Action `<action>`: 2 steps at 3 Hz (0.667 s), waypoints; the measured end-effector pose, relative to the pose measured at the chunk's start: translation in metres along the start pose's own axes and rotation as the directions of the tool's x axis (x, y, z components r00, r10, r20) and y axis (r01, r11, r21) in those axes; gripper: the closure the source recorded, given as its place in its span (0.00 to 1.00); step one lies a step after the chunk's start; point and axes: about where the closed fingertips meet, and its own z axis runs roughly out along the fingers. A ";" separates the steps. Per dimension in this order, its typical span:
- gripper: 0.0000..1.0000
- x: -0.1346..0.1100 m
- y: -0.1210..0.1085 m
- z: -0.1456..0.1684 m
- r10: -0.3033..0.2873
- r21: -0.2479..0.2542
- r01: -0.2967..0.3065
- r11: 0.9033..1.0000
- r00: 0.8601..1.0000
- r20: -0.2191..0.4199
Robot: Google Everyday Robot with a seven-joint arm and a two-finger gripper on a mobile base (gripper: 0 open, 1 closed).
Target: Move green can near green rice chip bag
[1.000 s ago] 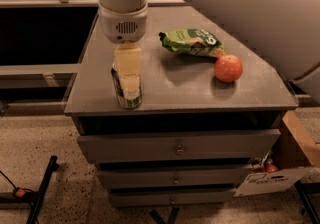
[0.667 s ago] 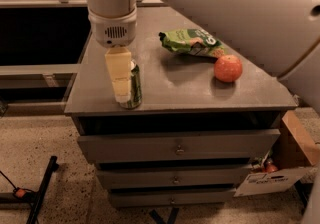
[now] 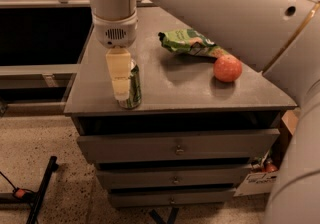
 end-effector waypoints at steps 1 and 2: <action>0.00 0.017 -0.007 0.004 0.055 0.001 -0.055 0.998 0.998 -0.006; 0.16 0.026 -0.007 0.005 0.074 0.003 -0.074 0.997 0.997 -0.010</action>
Offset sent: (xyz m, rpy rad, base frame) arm 0.0023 -0.0456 -0.0099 -0.0468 0.0361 -0.0999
